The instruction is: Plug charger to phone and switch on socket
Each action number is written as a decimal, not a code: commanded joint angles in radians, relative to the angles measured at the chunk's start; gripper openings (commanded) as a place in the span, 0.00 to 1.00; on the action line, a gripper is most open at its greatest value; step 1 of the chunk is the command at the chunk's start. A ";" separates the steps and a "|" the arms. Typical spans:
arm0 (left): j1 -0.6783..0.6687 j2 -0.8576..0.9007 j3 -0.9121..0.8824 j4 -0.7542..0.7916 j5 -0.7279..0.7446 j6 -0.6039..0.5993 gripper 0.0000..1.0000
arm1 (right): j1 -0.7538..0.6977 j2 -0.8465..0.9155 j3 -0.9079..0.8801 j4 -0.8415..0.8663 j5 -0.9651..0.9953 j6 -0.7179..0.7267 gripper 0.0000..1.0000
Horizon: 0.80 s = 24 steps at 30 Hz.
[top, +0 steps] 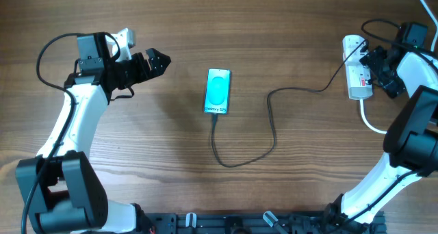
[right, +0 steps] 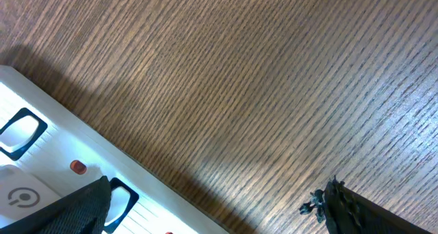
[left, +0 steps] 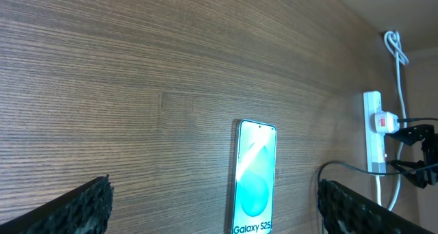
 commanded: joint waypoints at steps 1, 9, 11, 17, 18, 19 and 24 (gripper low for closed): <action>-0.002 -0.006 -0.001 0.003 0.000 0.009 1.00 | 0.045 0.090 -0.076 -0.075 -0.161 -0.072 1.00; -0.002 -0.006 -0.001 0.003 0.001 0.009 1.00 | 0.045 0.090 -0.076 -0.077 -0.161 -0.072 1.00; -0.002 -0.006 -0.001 0.003 0.000 0.009 1.00 | 0.045 0.090 -0.076 -0.077 -0.161 -0.072 1.00; -0.002 -0.006 -0.001 0.003 0.000 0.009 1.00 | 0.045 0.090 -0.076 -0.080 -0.161 -0.073 1.00; -0.002 -0.006 -0.001 0.003 0.000 0.009 1.00 | 0.045 0.090 -0.076 -0.084 -0.161 -0.074 1.00; -0.002 -0.006 -0.001 0.003 0.000 0.009 1.00 | 0.045 0.090 -0.076 -0.089 -0.161 -0.075 1.00; -0.002 -0.006 -0.001 0.003 0.000 0.009 1.00 | 0.045 0.090 -0.076 -0.114 -0.156 -0.100 1.00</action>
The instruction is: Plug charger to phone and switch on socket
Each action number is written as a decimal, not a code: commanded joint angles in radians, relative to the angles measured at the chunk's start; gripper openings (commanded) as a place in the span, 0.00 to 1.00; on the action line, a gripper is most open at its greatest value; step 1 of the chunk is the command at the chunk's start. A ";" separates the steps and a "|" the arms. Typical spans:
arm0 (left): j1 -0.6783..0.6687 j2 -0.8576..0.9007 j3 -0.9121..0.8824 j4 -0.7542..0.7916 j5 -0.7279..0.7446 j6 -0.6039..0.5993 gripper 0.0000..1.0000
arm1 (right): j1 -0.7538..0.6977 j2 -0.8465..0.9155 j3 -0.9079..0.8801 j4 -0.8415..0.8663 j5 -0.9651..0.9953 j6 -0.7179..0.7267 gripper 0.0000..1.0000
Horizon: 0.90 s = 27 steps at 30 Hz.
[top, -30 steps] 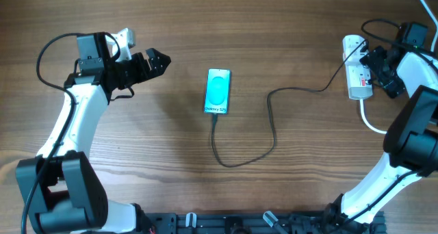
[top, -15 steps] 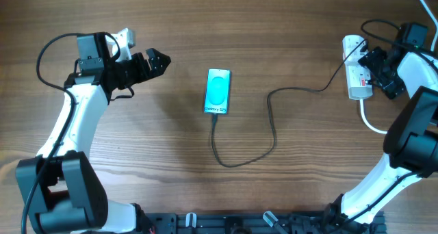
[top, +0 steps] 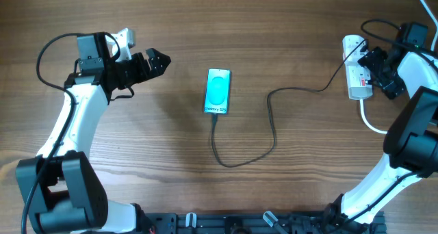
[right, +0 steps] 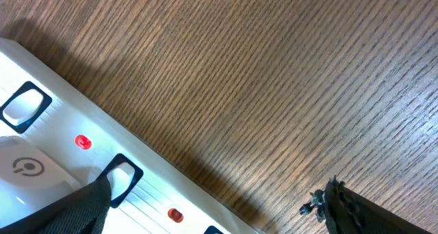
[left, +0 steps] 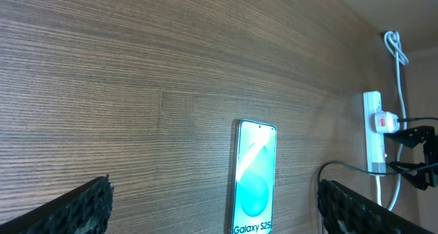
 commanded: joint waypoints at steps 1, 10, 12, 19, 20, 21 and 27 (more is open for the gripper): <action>-0.002 -0.006 -0.001 0.003 0.000 0.009 1.00 | 0.045 0.098 -0.077 -0.082 -0.113 -0.085 1.00; -0.002 -0.006 -0.001 0.003 0.000 0.009 1.00 | 0.045 0.098 -0.077 -0.107 -0.076 -0.181 1.00; -0.002 -0.006 -0.001 0.003 0.000 0.009 1.00 | 0.045 0.098 -0.077 -0.107 -0.075 -0.186 1.00; -0.002 -0.006 -0.001 0.003 0.000 0.009 1.00 | 0.012 0.087 -0.077 -0.142 -0.045 -0.160 1.00; -0.002 -0.006 -0.001 0.003 0.000 0.009 1.00 | -0.003 0.079 -0.077 -0.152 -0.046 -0.151 1.00; -0.002 -0.006 -0.001 0.003 0.000 0.009 1.00 | -0.028 0.063 -0.077 -0.162 -0.047 -0.147 1.00; -0.002 -0.006 -0.001 0.003 0.000 0.009 1.00 | -0.066 0.005 -0.077 -0.177 -0.123 -0.192 1.00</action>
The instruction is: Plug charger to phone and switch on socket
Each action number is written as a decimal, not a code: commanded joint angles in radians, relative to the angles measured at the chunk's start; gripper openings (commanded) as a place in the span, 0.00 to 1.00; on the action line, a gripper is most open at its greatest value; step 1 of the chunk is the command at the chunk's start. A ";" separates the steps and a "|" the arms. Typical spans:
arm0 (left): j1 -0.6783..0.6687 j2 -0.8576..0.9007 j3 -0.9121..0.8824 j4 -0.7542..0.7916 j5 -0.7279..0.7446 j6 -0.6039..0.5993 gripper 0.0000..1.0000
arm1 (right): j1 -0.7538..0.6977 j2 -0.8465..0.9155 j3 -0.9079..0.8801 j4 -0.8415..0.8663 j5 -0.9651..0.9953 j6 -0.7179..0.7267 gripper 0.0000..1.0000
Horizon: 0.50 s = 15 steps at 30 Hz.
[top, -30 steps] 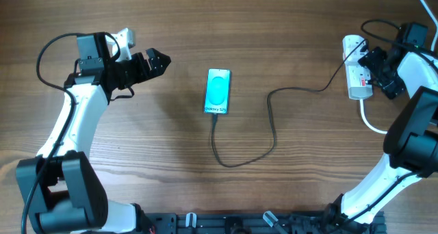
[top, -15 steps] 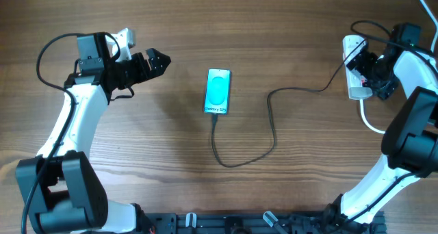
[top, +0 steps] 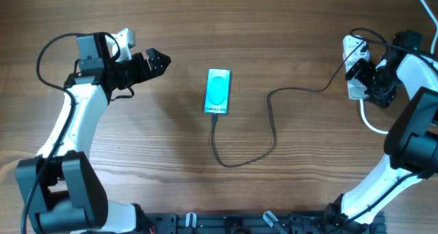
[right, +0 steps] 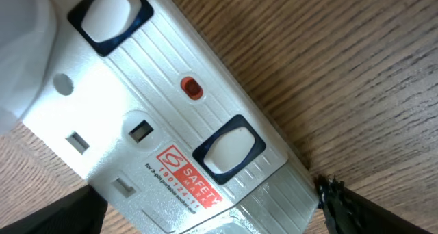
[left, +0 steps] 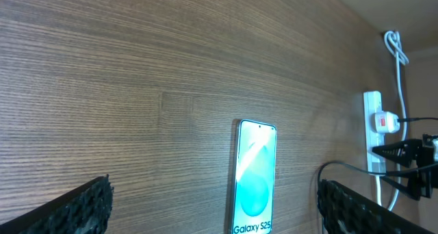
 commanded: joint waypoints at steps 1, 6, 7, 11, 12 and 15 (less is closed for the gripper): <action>-0.002 -0.006 -0.001 0.002 0.000 0.009 1.00 | -0.049 0.019 -0.048 -0.023 0.058 0.006 1.00; -0.002 -0.006 -0.001 0.002 0.000 0.009 1.00 | -0.049 0.013 -0.048 -0.030 0.109 0.013 1.00; -0.002 -0.006 -0.001 0.002 0.000 0.009 1.00 | -0.049 0.007 -0.048 -0.030 0.116 0.013 1.00; -0.002 -0.006 -0.001 0.002 0.000 0.009 1.00 | -0.049 -0.063 -0.048 -0.038 0.136 0.013 1.00; -0.002 -0.006 -0.001 0.002 0.000 0.009 1.00 | -0.049 -0.085 -0.048 -0.045 0.151 0.014 1.00; -0.002 -0.006 -0.001 0.002 0.000 0.009 1.00 | -0.048 -0.132 -0.048 -0.057 0.163 0.014 1.00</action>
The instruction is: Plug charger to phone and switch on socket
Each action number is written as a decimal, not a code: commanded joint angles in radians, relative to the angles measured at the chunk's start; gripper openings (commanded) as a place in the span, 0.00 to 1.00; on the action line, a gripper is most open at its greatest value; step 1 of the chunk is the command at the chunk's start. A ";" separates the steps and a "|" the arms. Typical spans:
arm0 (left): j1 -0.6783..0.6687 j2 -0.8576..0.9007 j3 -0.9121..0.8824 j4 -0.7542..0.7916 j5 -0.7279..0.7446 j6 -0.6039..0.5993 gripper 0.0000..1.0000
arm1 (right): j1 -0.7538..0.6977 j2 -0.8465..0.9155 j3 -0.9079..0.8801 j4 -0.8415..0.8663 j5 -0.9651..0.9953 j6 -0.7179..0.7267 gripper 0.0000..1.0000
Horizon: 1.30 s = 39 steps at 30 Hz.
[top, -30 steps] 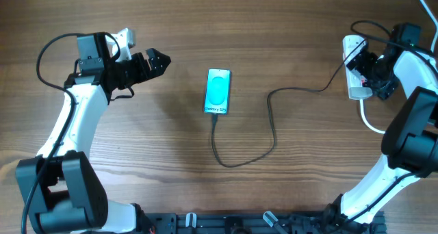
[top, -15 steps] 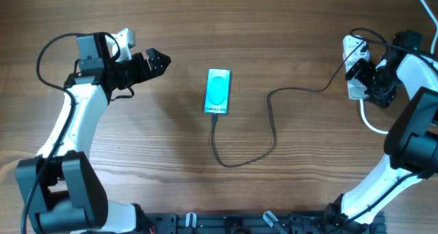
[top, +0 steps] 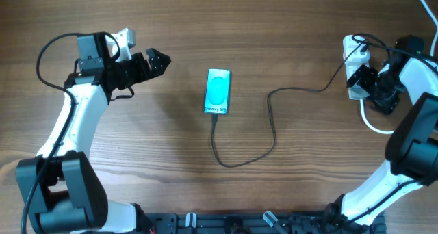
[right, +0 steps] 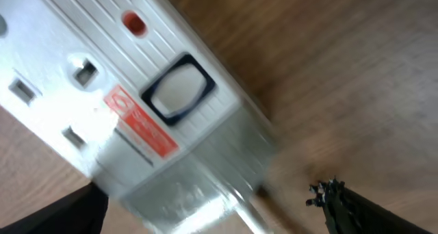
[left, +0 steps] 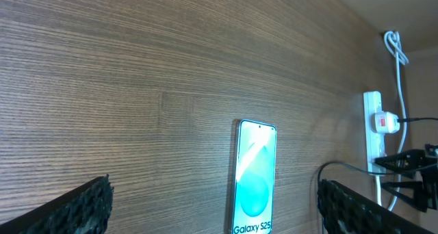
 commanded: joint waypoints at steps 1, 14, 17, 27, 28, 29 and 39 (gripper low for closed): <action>-0.002 -0.006 -0.001 0.003 0.000 0.009 1.00 | -0.037 -0.089 -0.009 -0.003 0.125 0.020 1.00; -0.002 -0.006 -0.001 0.003 0.000 0.009 1.00 | 0.037 -0.425 -0.034 -0.071 0.084 -0.129 1.00; -0.002 -0.006 -0.001 0.003 0.000 0.009 1.00 | 0.061 -0.539 -0.052 -0.079 0.037 -0.177 1.00; -0.002 -0.006 -0.001 0.003 0.000 0.009 1.00 | 0.074 -1.186 -0.371 0.006 -0.333 -0.348 1.00; -0.002 -0.006 -0.001 0.003 0.000 0.009 1.00 | 0.074 -1.229 -0.376 0.007 -0.374 -0.350 1.00; -0.002 -0.006 -0.001 0.003 0.000 0.009 1.00 | 0.079 -1.259 -0.376 0.010 -0.421 -0.350 1.00; -0.002 -0.006 -0.001 0.003 0.000 0.009 1.00 | 0.108 -1.237 -0.376 -0.099 -0.892 -0.658 1.00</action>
